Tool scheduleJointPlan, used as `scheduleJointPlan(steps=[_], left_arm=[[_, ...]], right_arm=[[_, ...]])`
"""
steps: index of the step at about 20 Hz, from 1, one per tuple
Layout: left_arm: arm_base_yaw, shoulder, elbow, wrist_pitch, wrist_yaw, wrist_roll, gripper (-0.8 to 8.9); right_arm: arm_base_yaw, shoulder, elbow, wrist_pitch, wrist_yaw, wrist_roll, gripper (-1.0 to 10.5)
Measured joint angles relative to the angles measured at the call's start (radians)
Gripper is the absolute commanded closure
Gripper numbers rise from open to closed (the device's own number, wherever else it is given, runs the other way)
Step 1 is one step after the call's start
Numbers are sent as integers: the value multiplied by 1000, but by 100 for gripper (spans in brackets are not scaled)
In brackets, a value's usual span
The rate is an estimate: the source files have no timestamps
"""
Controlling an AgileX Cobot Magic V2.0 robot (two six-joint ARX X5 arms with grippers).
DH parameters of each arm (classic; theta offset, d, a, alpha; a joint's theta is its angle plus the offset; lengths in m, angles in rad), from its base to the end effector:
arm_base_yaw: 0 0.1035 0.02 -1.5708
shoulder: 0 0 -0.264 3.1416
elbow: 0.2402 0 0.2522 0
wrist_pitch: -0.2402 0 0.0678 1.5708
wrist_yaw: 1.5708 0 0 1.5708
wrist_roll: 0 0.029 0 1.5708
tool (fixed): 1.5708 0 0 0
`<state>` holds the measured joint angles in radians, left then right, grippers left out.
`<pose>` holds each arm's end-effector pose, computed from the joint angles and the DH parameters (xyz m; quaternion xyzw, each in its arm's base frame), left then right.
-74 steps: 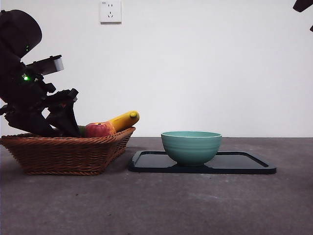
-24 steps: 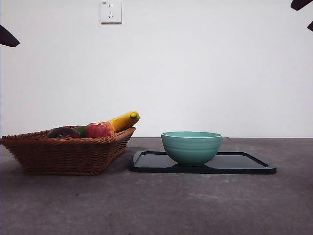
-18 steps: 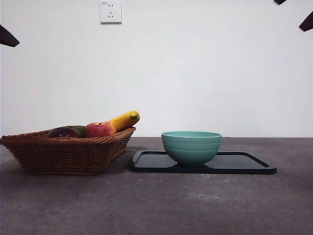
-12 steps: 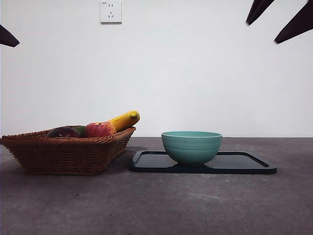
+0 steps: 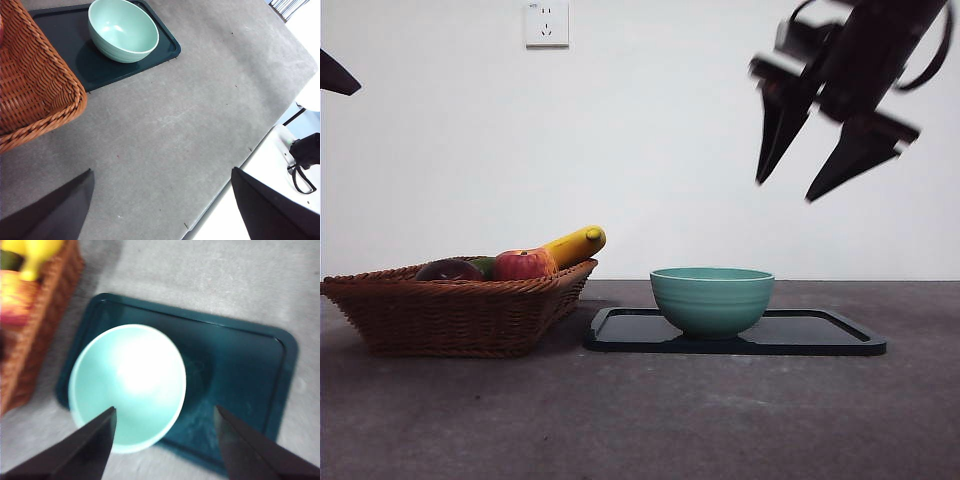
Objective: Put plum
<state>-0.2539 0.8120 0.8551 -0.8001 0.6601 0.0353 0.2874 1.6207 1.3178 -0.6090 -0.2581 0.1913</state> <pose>0.1373 -0.0540 0.3033 -0.0598 0.3546 -0.4164 0.8350 0.3274 0.1045 0.2756 0.0762 0.4614 0.1987 0.8613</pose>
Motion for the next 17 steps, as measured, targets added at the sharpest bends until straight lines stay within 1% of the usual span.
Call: scheduleJointPlan(steps=[5,9,14,17], left_arm=[[0,0,0,2,0,0,377],[0,0,0,3,0,0,377],[0,0,0,3,0,0,377],[0,0,0,3,0,0,377]], right_arm=[[0,139,4,69,0,-9,638],[0,207,4,102,0,-11,652],[0,241,4,121,0,-11,786],[0,241,5,129,0,-12,816]])
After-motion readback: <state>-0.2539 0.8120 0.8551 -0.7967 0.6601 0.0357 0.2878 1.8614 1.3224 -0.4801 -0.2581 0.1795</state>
